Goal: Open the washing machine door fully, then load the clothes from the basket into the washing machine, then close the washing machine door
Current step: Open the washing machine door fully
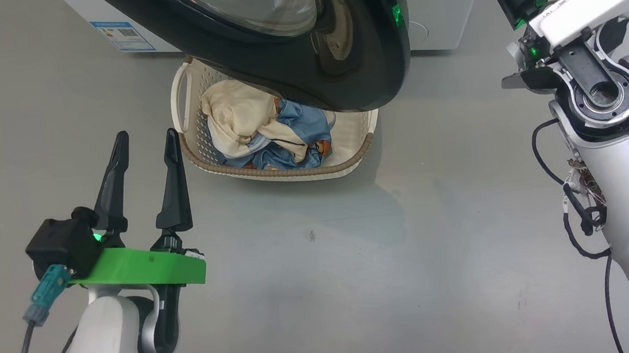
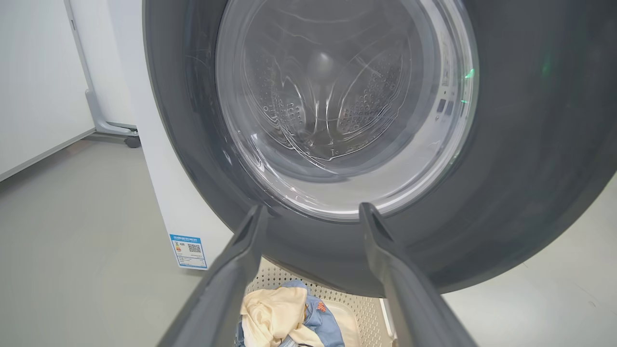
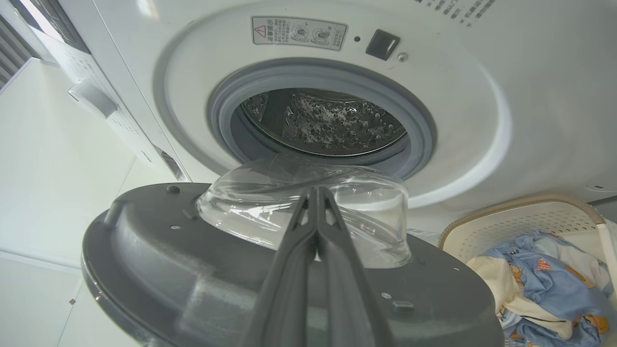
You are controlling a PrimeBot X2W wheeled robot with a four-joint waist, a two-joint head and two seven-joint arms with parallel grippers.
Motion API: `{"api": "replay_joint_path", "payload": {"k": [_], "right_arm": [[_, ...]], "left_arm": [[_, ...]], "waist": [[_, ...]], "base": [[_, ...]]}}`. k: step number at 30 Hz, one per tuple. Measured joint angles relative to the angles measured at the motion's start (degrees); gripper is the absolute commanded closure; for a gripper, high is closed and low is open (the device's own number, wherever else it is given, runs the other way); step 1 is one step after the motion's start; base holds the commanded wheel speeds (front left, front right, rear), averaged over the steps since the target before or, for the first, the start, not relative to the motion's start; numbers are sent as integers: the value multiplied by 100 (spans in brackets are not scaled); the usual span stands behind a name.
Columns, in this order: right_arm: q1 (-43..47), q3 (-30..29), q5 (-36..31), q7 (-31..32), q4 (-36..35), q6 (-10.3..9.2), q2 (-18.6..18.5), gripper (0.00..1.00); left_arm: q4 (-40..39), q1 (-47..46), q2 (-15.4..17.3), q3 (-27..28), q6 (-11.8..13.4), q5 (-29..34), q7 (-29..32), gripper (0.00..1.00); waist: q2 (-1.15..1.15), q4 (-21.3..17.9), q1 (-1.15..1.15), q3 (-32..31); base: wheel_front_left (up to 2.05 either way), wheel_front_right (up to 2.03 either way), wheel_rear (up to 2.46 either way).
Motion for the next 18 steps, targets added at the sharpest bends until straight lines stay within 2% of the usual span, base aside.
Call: {"api": "replay_joint_path", "payload": {"k": [6, 11, 18], "right_arm": [[-246, 111, 203, 523, 70, -155, -31, 100], [-268, 430, 327, 1115, 85, -293, -136, 100], [-270, 602, 466, 1626, 86, -387, -236, 100]], "left_arm": [[-2, 1, 1, -14, 0, -14, 0, 0], [-5, 2, 0, -12, 0, -32, 0, 0], [-18, 4, 1, -12, 0, -67, 0, 0]], "waist": [[0, 88, 0, 15], [0, 158, 0, 30], [0, 225, 0, 46]], "base": [[0, 0, 0], [0, 0, 0], [0, 0, 0]]}}
